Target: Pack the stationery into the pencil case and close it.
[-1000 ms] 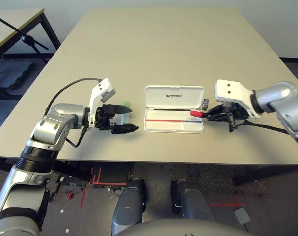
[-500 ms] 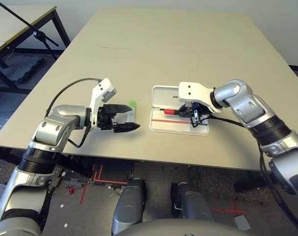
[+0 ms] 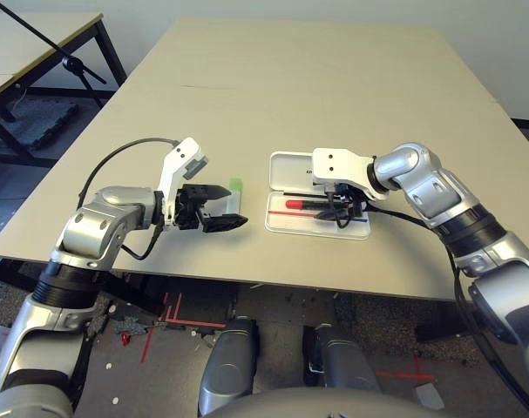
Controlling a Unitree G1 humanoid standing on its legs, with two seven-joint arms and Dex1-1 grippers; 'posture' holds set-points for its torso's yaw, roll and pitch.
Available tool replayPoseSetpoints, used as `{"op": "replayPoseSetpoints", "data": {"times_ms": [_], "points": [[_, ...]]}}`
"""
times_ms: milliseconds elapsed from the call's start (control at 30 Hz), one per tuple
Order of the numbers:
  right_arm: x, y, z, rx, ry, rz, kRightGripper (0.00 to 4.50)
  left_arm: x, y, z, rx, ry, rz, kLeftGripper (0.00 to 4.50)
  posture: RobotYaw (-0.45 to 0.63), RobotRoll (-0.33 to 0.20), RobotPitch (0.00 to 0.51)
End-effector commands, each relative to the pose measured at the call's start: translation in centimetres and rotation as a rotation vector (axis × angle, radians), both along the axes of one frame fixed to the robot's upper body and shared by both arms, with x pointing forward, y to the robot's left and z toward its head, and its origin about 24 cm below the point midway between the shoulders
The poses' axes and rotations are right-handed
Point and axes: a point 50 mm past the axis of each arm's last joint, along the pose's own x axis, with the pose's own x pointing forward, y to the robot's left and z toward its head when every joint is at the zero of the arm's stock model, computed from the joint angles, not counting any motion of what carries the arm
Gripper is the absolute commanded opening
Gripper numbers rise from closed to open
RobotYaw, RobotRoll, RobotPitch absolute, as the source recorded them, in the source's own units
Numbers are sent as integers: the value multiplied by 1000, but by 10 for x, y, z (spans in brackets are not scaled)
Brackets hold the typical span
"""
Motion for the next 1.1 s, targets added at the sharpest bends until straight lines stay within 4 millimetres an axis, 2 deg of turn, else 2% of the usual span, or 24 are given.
{"op": "replayPoseSetpoints", "data": {"times_ms": [33, 267, 433, 700, 900, 1100], "points": [[-6, -20, 4, 110, 13, 18, 4455, 4, -1, 7, 34, 9, 120, 4500, 297, 0, 72], [-23, -54, -1, 248, 122, 21, 4455, 15, -5, 6, 135, 39, 342, 4500, 291, 0, 81], [-32, -76, -8, 259, 147, -34, 4455, 19, -5, 4, 187, 97, 449, 4500, 288, 0, 80], [-49, -102, -5, 276, 153, -85, 4455, 28, -1, -9, 166, 206, 631, 4500, 263, 0, 81], [-54, -108, -2, 291, 143, -121, 4455, 27, -14, -9, 152, 242, 615, 4500, 242, 0, 86], [-58, -105, -3, 313, 136, -130, 4455, 26, -25, -8, 165, 243, 577, 4500, 234, 0, 90]]}}
